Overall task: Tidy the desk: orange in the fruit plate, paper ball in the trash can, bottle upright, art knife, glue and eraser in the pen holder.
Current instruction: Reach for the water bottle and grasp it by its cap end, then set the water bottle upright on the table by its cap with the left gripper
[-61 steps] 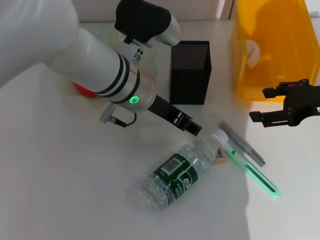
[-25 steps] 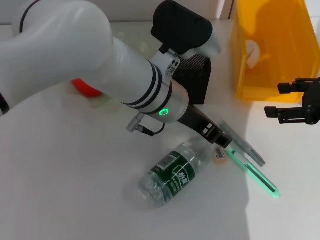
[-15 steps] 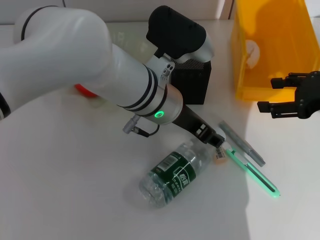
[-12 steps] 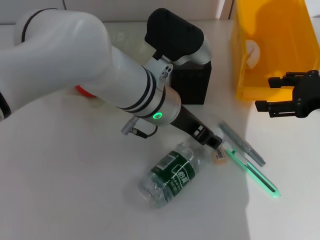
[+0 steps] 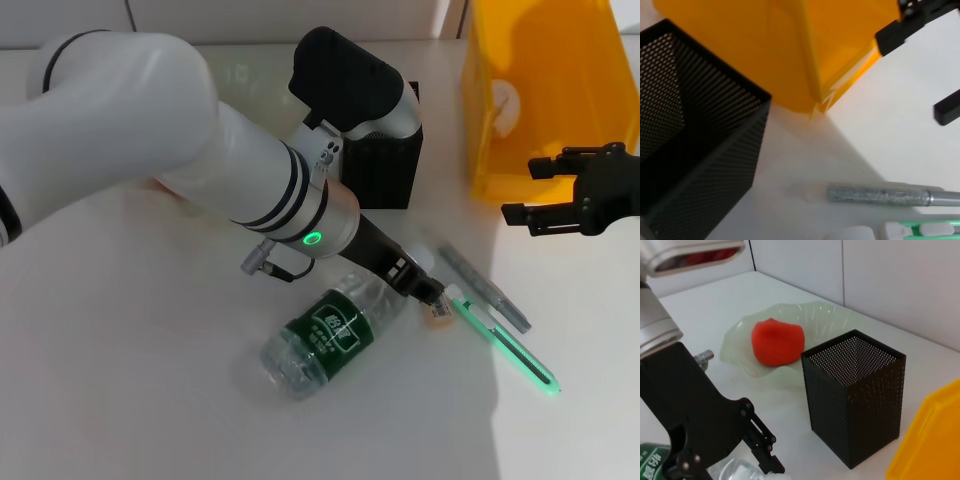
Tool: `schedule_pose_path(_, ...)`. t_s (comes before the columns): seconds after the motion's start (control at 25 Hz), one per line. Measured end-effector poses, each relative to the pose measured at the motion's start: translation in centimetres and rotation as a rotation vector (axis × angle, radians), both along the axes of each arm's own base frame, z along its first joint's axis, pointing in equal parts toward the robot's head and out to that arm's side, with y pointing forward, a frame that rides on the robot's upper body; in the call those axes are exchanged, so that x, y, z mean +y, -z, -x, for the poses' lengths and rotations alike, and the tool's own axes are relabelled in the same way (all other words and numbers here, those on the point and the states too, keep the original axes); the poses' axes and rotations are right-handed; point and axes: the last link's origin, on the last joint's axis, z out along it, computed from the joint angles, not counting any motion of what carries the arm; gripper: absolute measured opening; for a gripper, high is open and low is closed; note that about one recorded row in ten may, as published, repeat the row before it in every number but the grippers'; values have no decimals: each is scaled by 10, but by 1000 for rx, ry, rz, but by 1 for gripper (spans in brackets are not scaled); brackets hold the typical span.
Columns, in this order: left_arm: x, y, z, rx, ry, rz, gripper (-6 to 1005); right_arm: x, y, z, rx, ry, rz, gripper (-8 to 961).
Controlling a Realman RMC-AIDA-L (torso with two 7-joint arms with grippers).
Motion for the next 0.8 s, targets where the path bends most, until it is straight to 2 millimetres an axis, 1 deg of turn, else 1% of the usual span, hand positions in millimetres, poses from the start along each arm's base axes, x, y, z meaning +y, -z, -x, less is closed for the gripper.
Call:
schedule_pose_path(0.32, 1, 1, 2, 0, 11, -2, 622, 5, 2, 4, -1, -7, 0, 786)
schedule_pose_path(0.52, 4, 2, 7, 15, 8, -6, 612, 10, 5, 8, -16, -2, 16, 787)
schedule_pose_path(0.72, 5, 2, 8, 23, 23, -6, 459, 12, 7, 10, -18, -3, 18, 787)
schedule_pose_path(0.8, 6, 2, 9, 28, 37, -3, 450, 13, 7, 10, -17, -4, 19, 787)
